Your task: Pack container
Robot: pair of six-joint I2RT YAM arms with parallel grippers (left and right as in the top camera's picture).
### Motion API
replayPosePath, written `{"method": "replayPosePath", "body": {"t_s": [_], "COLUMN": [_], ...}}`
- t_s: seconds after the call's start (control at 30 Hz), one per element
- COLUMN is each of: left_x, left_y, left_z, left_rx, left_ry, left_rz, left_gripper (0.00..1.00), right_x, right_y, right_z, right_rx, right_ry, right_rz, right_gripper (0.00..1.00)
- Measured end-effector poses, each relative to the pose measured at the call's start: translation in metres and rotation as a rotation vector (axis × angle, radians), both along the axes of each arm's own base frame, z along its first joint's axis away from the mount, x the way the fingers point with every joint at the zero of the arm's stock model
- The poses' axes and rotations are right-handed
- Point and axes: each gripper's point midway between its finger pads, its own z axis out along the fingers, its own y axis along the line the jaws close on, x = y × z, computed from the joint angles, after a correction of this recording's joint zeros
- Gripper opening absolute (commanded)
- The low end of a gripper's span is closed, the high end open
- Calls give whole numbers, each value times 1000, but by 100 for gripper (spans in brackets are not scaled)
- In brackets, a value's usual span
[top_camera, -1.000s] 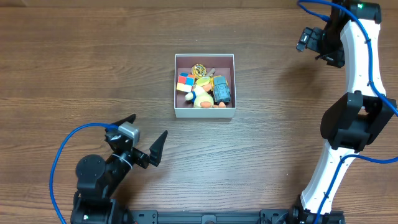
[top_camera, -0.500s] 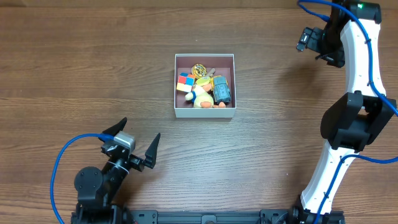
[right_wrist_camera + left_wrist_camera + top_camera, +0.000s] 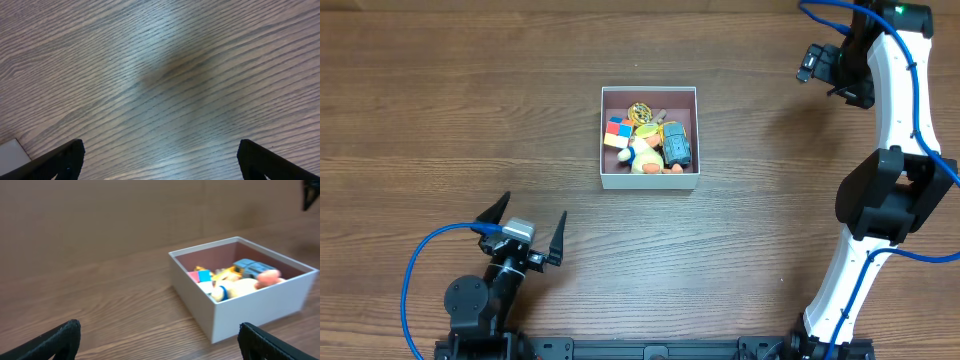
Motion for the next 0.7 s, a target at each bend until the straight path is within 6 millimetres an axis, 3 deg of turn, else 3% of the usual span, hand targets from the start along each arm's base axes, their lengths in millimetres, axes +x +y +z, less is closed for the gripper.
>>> {"method": "replayPosePath", "body": {"t_s": [0.43, 0.7], "left_x": [5, 6], "left_y": [37, 43], "left_z": [-4, -4], "left_rx": [-50, -47], "left_ry": [25, 24], "left_rz": [223, 257], "left_gripper": [100, 100], "right_x": [0, 0], "right_y": [0, 0], "right_z": [0, 0], "right_rx": [0, 0], "right_ry": [0, 0], "right_rz": [0, 0], "right_gripper": [100, 100]}}
